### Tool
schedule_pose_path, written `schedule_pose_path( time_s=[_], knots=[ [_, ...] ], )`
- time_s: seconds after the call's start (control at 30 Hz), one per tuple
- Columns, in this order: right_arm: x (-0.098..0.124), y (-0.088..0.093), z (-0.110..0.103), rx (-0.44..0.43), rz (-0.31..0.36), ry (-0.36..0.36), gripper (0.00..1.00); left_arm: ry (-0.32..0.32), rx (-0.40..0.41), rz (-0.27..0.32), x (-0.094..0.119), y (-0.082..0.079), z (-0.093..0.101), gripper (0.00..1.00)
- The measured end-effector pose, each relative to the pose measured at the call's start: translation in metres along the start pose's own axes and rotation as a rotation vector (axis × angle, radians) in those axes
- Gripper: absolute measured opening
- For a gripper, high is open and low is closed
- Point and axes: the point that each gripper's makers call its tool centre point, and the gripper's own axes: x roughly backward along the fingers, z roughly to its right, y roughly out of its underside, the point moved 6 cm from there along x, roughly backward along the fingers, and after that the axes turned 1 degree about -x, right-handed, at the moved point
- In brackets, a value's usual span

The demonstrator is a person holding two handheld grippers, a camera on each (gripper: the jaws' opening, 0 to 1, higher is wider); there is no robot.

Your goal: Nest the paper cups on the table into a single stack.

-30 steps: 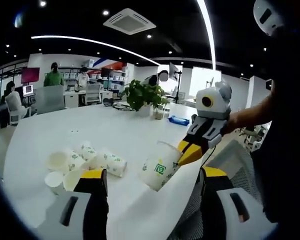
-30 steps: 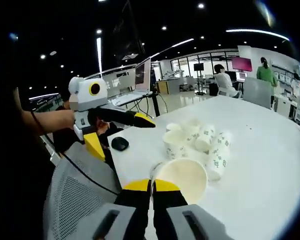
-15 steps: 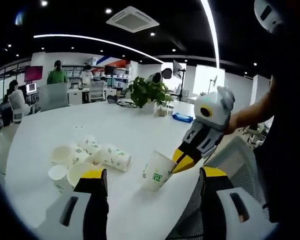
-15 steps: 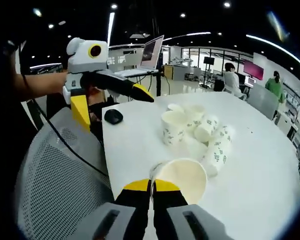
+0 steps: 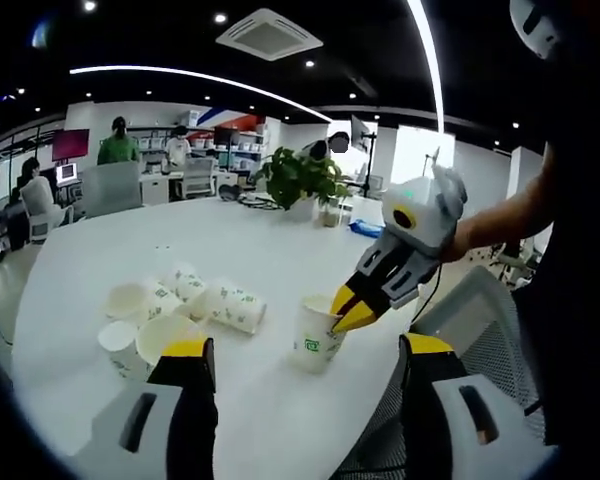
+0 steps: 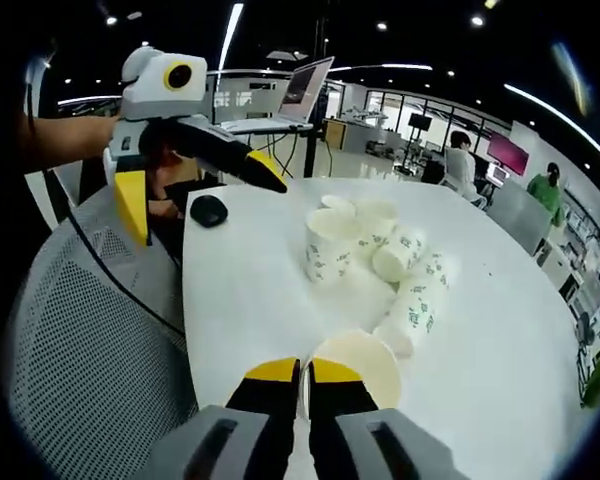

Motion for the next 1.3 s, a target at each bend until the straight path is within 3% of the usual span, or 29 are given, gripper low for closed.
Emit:
schedule_pose_path(
  time_s=[0.4, 1.17, 1.3],
  knots=[
    [-0.016, -0.004, -0.014, 0.061, -0.011, -0.046, 0.0, -0.03, -0.003, -0.008, 0.003, 0.003, -0.003, 0.73],
    [-0.028, -0.016, -0.013, 0.083, 0.053, -0.027, 0.0, -0.057, -0.013, -0.033, 0.002, 0.01, -0.008, 0.69],
    [-0.029, -0.017, -0.013, 0.076, 0.062, -0.026, 0.06, -0.06, -0.018, -0.037, 0.001, 0.01, -0.011, 0.68]
  ],
)
